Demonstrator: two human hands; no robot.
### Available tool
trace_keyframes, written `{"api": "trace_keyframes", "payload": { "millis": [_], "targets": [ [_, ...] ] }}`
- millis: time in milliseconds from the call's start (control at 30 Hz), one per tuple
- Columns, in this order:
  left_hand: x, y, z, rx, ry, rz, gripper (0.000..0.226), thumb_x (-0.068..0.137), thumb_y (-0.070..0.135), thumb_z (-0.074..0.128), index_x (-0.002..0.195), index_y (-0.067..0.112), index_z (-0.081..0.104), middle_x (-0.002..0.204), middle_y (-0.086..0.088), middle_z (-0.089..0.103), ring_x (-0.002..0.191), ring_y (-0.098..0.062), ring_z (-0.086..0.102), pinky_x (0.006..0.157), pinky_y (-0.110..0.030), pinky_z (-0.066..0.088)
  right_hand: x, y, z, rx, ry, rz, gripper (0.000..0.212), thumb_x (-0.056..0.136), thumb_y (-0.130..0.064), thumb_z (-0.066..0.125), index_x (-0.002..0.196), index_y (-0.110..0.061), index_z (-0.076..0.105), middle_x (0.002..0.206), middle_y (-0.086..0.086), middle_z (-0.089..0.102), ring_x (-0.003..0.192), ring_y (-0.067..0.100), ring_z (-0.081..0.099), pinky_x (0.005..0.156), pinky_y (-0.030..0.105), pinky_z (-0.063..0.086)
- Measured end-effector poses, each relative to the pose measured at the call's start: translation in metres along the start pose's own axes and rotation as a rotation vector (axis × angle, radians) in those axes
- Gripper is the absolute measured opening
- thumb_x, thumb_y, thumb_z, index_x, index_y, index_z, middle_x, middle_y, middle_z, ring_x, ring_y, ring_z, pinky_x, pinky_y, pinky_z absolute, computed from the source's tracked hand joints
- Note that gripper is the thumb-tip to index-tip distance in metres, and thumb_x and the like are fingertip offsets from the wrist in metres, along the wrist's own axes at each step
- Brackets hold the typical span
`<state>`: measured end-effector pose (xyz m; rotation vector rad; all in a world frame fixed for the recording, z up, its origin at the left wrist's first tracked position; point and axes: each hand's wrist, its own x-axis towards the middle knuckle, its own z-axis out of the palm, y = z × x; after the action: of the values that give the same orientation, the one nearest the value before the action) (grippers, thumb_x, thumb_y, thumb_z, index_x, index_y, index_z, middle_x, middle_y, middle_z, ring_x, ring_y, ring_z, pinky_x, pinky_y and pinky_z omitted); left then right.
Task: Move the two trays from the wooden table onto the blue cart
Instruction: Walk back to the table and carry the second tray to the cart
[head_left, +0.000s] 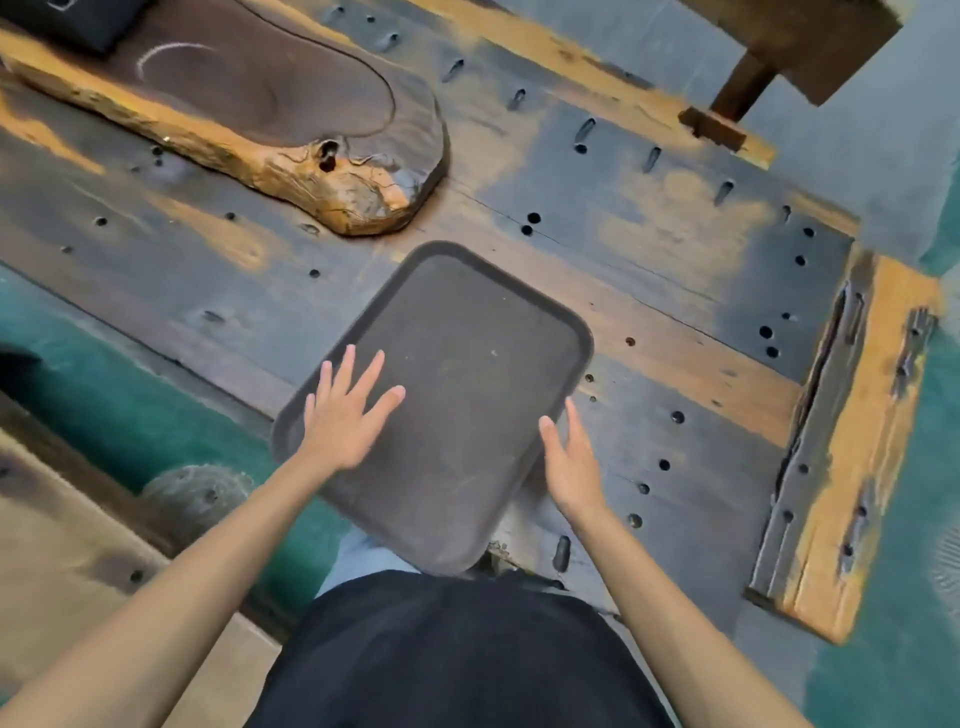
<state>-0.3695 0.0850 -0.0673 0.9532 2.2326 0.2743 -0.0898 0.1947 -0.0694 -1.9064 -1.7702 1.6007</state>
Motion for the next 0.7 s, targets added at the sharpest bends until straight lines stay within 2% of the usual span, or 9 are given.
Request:
{"api": "trace_keyframes", "payload": {
  "millis": [100, 200, 267, 333, 367, 467, 500, 600, 700],
  "targets": [
    [0.068, -0.017, -0.034, -0.112, -0.117, 0.042, 0.054, 0.107, 0.034, 0.041, 0.159, 0.024, 0.029, 0.17, -0.003, 0.013, 0.156, -0.027, 0.011, 0.124, -0.045, 0.012, 0.011, -0.004, 0.017, 0.417, 0.128, 0.292, 0.058, 0.107, -0.054, 0.03, 0.161, -0.042, 0.013, 0.169, -0.011, 0.019, 0.155, 0.018, 0.02, 0.125, 0.053, 0.017],
    [0.109, -0.013, -0.055, -0.6, -0.229, -0.15, 0.052, 0.107, 0.042, 0.034, 0.154, 0.021, 0.034, 0.162, 0.005, 0.028, 0.145, -0.011, 0.028, 0.116, -0.029, 0.021, 0.024, -0.004, 0.032, 0.624, 0.174, 0.432, 0.055, 0.106, -0.057, 0.029, 0.159, -0.047, 0.019, 0.16, -0.014, 0.035, 0.145, 0.016, 0.036, 0.118, 0.052, 0.028],
    [0.127, -0.009, -0.063, -0.681, -0.307, -0.285, 0.055, 0.104, 0.052, 0.028, 0.153, 0.028, 0.035, 0.156, 0.005, 0.035, 0.136, -0.014, 0.035, 0.101, -0.031, 0.024, 0.027, -0.006, 0.04, 0.708, 0.194, 0.5, 0.046, 0.104, -0.063, 0.029, 0.144, -0.048, 0.045, 0.132, -0.027, 0.058, 0.118, 0.007, 0.056, 0.096, 0.041, 0.042],
    [0.143, -0.012, -0.069, -0.674, -0.398, -0.336, 0.065, 0.099, 0.064, 0.025, 0.155, 0.033, 0.035, 0.162, 0.003, 0.034, 0.144, -0.024, 0.034, 0.109, -0.043, 0.025, 0.029, -0.009, 0.045, 0.738, 0.234, 0.536, 0.036, 0.103, -0.065, 0.029, 0.108, -0.048, 0.061, 0.09, -0.037, 0.071, 0.092, -0.002, 0.059, 0.074, 0.032, 0.043],
    [0.149, -0.015, -0.072, -0.672, -0.432, -0.355, 0.068, 0.096, 0.068, 0.025, 0.154, 0.035, 0.037, 0.162, 0.002, 0.037, 0.146, -0.027, 0.034, 0.115, -0.048, 0.025, 0.031, -0.012, 0.046, 0.749, 0.26, 0.542, 0.037, 0.103, -0.064, 0.029, 0.104, -0.046, 0.061, 0.08, -0.036, 0.071, 0.089, -0.003, 0.058, 0.071, 0.031, 0.041],
    [0.161, -0.022, -0.077, -0.673, -0.479, -0.37, 0.071, 0.092, 0.073, 0.026, 0.15, 0.035, 0.045, 0.156, -0.002, 0.046, 0.142, -0.029, 0.04, 0.118, -0.061, 0.022, 0.036, -0.014, 0.05, 0.792, 0.309, 0.555, 0.048, 0.104, -0.061, 0.026, 0.141, -0.041, 0.051, 0.112, -0.02, 0.066, 0.093, -0.001, 0.057, 0.075, 0.032, 0.041],
    [0.163, -0.022, -0.078, -0.683, -0.492, -0.365, 0.072, 0.091, 0.073, 0.026, 0.148, 0.035, 0.048, 0.153, -0.004, 0.05, 0.138, -0.028, 0.044, 0.117, -0.062, 0.023, 0.037, -0.014, 0.05, 0.798, 0.32, 0.572, 0.053, 0.104, -0.062, 0.025, 0.146, -0.039, 0.049, 0.115, -0.015, 0.064, 0.094, 0.001, 0.058, 0.074, 0.033, 0.042],
    [0.172, -0.019, -0.084, -0.72, -0.544, -0.35, 0.075, 0.085, 0.077, 0.03, 0.14, 0.033, 0.057, 0.139, -0.008, 0.061, 0.115, -0.027, 0.052, 0.111, -0.055, 0.031, 0.037, -0.013, 0.051, 0.819, 0.346, 0.615, 0.058, 0.103, -0.065, 0.025, 0.142, -0.035, 0.054, 0.105, -0.012, 0.066, 0.091, 0.003, 0.061, 0.069, 0.032, 0.044],
    [0.18, -0.014, -0.088, -0.734, -0.567, -0.344, 0.08, 0.079, 0.081, 0.035, 0.135, 0.03, 0.062, 0.121, -0.008, 0.059, 0.106, -0.03, 0.049, 0.096, -0.054, 0.038, 0.038, -0.011, 0.047, 0.879, 0.354, 0.642, 0.062, 0.1, -0.07, 0.026, 0.137, -0.033, 0.059, 0.105, -0.004, 0.071, 0.092, 0.009, 0.066, 0.071, 0.035, 0.048]
  ]
}}
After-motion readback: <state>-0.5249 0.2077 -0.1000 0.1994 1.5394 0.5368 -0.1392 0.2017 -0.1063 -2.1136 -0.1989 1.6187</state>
